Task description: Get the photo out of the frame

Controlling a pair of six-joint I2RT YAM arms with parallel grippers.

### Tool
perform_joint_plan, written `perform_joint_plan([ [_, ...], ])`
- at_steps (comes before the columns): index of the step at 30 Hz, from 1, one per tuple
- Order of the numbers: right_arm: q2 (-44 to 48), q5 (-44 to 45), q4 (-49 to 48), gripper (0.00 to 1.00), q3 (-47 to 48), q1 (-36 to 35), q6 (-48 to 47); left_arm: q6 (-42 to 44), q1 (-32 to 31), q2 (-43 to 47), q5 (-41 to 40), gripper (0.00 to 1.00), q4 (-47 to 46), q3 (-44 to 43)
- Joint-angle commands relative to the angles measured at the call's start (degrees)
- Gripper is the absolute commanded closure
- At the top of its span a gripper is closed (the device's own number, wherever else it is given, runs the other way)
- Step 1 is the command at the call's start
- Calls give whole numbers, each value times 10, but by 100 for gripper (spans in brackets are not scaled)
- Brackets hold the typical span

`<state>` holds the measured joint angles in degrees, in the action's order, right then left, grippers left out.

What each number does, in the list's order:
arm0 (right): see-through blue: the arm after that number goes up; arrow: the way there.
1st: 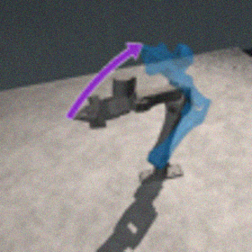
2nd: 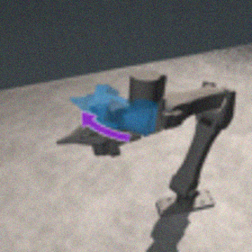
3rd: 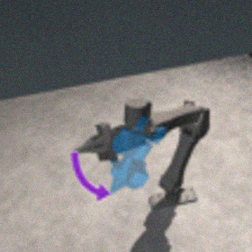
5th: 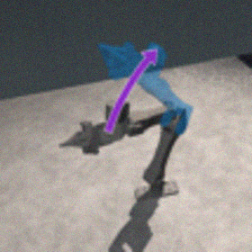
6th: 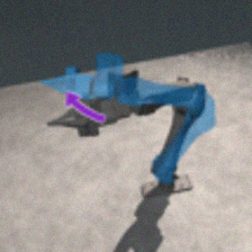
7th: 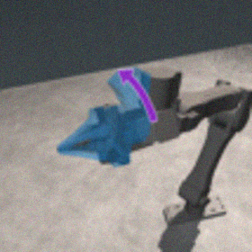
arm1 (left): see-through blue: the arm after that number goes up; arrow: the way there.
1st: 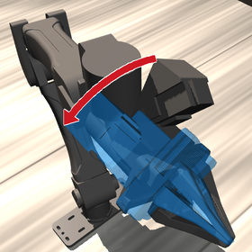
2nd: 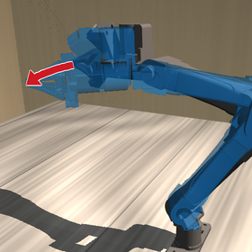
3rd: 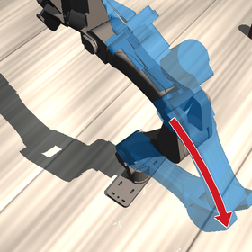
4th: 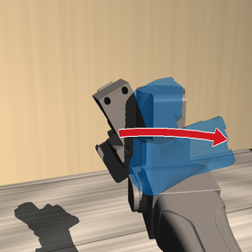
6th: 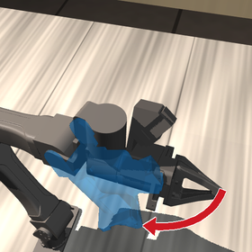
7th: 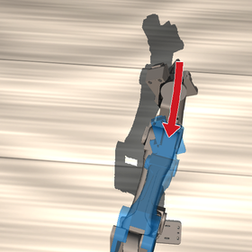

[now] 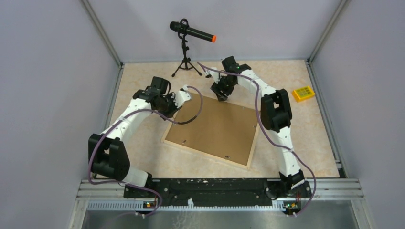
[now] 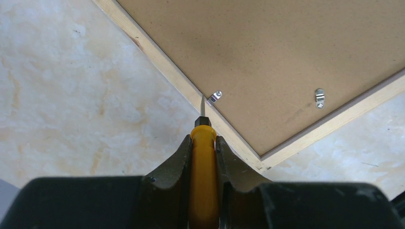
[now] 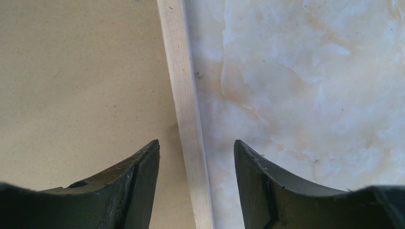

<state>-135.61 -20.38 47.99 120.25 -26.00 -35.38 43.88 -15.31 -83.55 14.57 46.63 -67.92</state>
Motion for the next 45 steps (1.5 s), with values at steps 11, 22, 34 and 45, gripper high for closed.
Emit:
perform_joint_plan([
  [11,-21,51,-35,53,-26,9,65,-8,-38,-45,-66,100,-36,6],
  [22,-33,76,-45,59,-27,9,62,4,-52,-51,-115,100,-17,24],
  [34,-44,113,-58,80,-27,9,75,21,-85,-40,-105,100,64,42],
  [45,-54,142,-64,100,-29,10,98,8,-106,-56,-43,100,120,40],
])
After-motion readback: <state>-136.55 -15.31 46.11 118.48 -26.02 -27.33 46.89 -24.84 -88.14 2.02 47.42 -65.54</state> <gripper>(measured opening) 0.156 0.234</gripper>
